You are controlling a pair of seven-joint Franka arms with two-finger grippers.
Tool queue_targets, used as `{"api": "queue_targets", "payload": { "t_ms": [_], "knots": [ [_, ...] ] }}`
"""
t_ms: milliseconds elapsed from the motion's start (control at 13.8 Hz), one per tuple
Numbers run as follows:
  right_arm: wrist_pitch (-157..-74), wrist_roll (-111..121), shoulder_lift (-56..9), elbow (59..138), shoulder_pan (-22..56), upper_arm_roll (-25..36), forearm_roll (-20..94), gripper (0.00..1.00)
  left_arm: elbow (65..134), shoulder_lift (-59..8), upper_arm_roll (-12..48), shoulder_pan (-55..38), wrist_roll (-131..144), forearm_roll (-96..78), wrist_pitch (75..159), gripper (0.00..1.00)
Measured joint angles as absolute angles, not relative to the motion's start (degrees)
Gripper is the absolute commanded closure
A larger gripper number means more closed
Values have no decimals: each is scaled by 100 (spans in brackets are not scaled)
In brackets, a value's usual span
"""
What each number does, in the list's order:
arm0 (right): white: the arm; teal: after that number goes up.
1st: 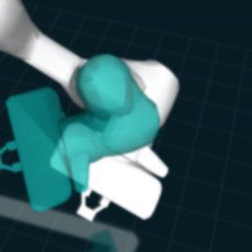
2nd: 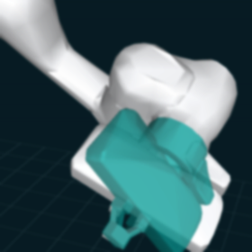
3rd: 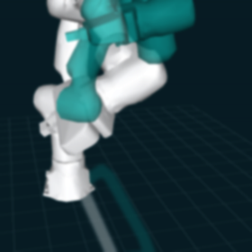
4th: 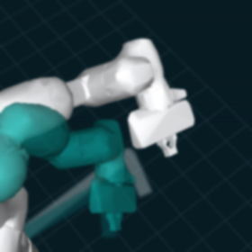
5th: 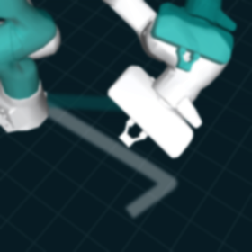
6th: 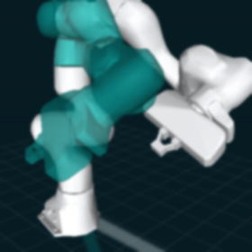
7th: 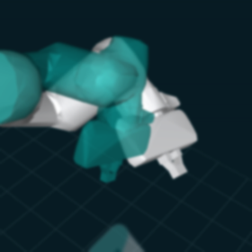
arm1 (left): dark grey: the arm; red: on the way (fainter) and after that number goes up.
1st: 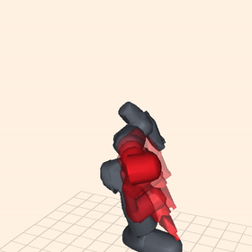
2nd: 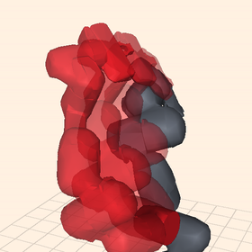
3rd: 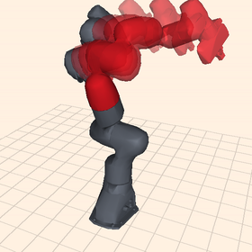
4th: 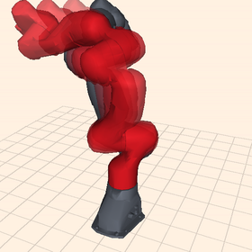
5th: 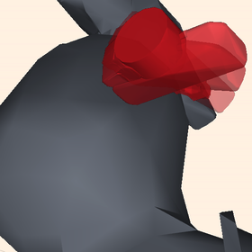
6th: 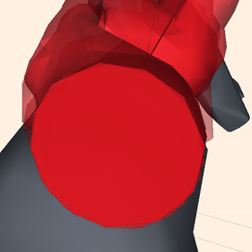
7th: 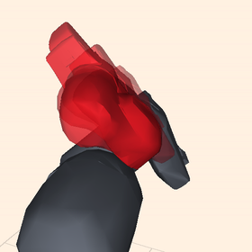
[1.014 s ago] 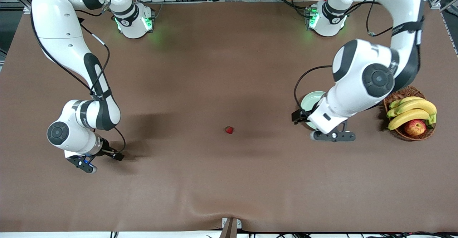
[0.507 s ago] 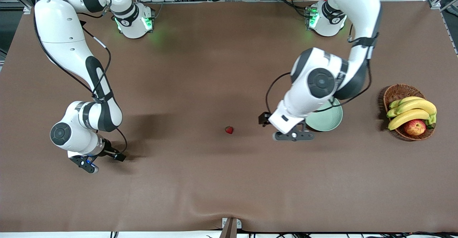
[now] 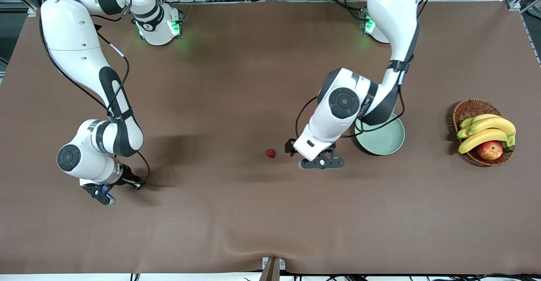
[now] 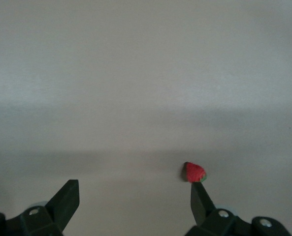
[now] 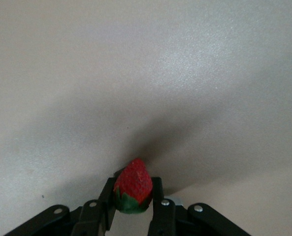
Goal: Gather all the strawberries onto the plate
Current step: 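Grasp a second strawberry with the right gripper while the left gripper reaches, then close the left gripper on the strawberry set down mid-table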
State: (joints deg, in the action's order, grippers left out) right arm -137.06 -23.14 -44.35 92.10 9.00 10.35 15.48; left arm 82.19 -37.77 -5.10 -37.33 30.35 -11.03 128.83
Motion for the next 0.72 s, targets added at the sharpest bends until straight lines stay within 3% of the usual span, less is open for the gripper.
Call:
{"api": "queue_targets", "payload": {
  "t_ms": [290, 725],
  "knots": [
    [-13493, -2308, -4420, 8978, 900, 1037, 1549, 94, 8137, -4147, -507, -3950, 3248, -1103, 13377, 0],
    [-12407, -2308, -4369, 8325, 899, 1037, 1569, 94, 8094, -4771, -506, -4178, 3253, -1103, 14242, 0]
  ]
}}
